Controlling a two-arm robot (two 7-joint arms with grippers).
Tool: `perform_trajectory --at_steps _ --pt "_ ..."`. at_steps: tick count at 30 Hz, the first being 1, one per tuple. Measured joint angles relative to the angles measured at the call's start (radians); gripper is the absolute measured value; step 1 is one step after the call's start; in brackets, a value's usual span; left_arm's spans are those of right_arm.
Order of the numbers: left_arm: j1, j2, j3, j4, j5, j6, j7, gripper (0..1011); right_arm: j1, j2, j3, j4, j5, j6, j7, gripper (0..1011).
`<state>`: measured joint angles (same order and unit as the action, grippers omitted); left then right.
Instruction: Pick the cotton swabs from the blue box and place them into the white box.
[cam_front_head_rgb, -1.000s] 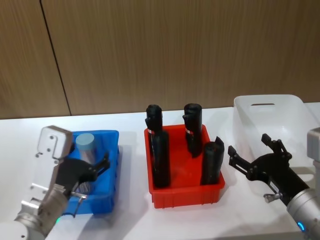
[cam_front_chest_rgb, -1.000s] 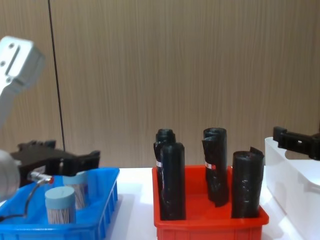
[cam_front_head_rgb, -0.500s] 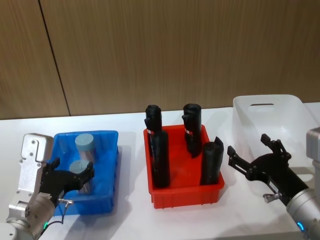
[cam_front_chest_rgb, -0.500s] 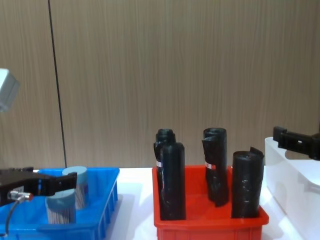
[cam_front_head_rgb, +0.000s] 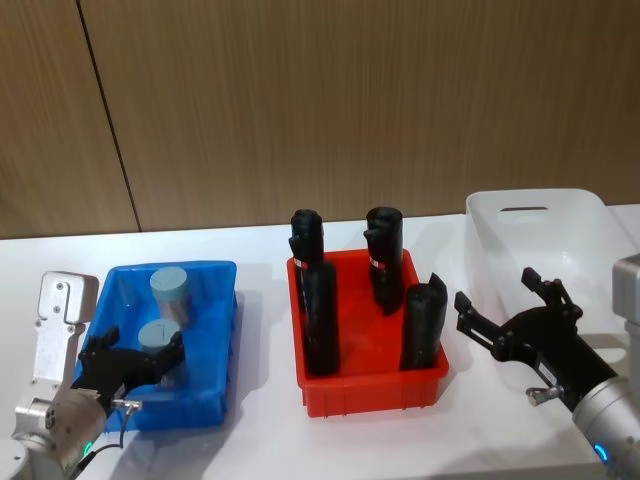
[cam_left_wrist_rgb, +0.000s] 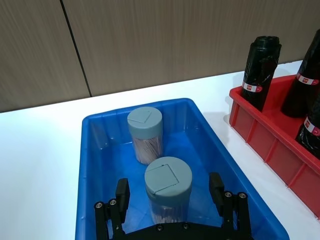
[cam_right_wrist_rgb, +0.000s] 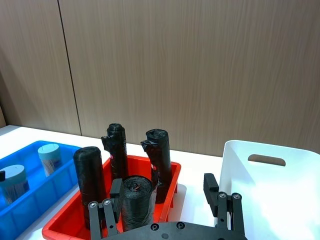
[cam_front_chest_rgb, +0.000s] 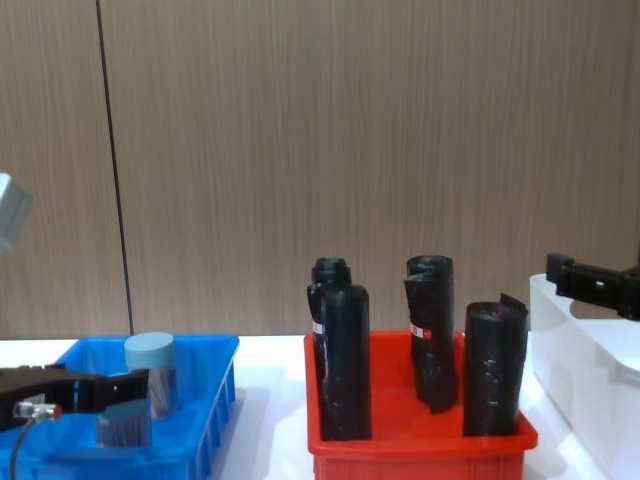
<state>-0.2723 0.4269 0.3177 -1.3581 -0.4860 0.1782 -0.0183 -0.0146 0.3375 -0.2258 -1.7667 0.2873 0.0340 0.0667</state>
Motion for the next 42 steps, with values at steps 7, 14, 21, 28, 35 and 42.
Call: perform_trajectory --at_steps 7,14,21,28,35,42 --pt "-0.033 -0.016 -0.002 0.062 -0.001 -0.002 -0.038 1004 0.0 0.0 0.0 0.0 0.0 0.0 0.0 1001" --pt "-0.065 -0.033 -0.002 0.122 0.003 -0.007 -0.069 1004 0.0 0.0 0.0 0.0 0.0 0.0 0.0 1002" --pt "-0.09 -0.047 -0.002 0.172 0.009 -0.01 -0.089 1004 0.0 0.0 0.0 0.0 0.0 0.0 0.0 1002" --pt "-0.109 -0.057 -0.002 0.21 0.013 -0.012 -0.104 889 0.0 0.0 0.0 0.0 0.0 0.0 0.0 1001" --pt "-0.119 -0.065 -0.002 0.235 0.014 -0.022 -0.114 679 0.0 0.0 0.0 0.0 0.0 0.0 0.0 1001" --pt "-0.12 -0.069 0.001 0.242 0.024 -0.041 -0.114 660 0.0 0.0 0.0 0.0 0.0 0.0 0.0 1001"
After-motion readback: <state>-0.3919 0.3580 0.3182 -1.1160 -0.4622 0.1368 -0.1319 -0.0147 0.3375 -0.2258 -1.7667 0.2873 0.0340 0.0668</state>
